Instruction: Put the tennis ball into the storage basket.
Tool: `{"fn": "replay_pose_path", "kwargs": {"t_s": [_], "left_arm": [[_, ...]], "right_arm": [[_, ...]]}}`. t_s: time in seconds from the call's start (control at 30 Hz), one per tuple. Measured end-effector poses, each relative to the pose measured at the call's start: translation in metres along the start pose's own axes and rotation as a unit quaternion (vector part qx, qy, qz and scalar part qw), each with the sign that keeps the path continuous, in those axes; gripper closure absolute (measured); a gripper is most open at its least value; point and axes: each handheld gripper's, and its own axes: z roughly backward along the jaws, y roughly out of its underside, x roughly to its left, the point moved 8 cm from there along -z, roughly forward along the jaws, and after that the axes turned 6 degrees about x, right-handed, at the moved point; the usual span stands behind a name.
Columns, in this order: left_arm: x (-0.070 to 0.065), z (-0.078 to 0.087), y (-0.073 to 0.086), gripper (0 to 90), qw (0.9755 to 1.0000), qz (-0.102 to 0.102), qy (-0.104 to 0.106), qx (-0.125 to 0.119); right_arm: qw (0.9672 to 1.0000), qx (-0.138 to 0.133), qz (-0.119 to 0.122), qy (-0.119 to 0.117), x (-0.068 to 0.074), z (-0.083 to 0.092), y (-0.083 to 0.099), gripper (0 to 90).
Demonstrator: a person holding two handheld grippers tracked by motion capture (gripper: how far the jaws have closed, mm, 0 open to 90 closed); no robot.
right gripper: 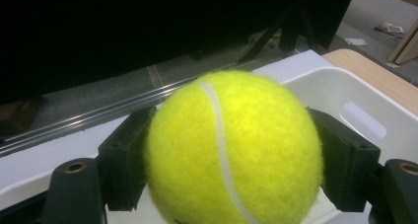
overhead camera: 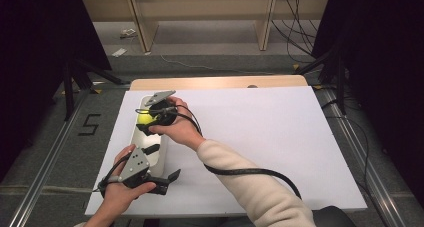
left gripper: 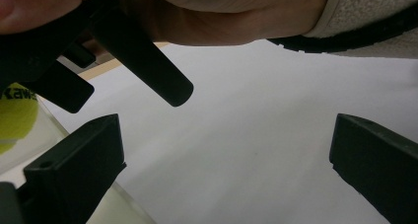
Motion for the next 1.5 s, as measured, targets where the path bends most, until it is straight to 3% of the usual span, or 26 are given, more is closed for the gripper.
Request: {"fn": "replay_pose_path", "kwargs": {"t_s": [1.5], "left_arm": [[-0.001,-0.001,0.001,0.0,1.0000,-0.002,0.005,0.004]], "right_arm": [[0.9990,0.044,0.002,-0.003,-0.007,-0.024,0.008,25.7]]}}
